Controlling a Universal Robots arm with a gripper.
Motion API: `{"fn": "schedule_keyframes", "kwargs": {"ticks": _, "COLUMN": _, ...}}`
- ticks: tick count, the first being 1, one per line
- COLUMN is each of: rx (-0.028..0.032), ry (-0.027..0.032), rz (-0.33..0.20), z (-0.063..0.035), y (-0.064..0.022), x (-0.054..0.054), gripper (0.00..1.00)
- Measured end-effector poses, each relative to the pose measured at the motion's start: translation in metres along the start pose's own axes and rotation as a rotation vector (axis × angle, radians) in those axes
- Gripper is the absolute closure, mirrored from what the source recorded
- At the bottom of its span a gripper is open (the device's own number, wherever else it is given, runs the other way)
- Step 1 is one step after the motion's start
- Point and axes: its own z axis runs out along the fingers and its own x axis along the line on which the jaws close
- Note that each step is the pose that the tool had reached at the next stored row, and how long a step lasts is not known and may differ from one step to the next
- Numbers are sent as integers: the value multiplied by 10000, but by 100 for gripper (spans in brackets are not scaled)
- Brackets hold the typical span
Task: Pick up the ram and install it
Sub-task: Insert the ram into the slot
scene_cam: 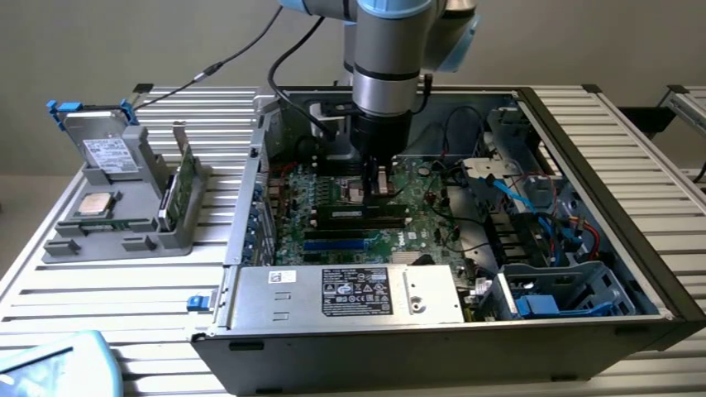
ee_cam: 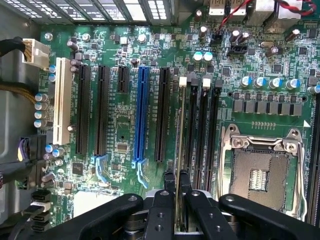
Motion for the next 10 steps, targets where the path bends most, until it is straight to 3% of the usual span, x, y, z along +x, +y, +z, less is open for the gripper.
{"fn": "schedule_keyframes", "kwargs": {"ticks": 10, "rx": -5, "ry": 76, "rz": 19, "z": 29, "y": 12, "x": -12, "gripper": 86}}
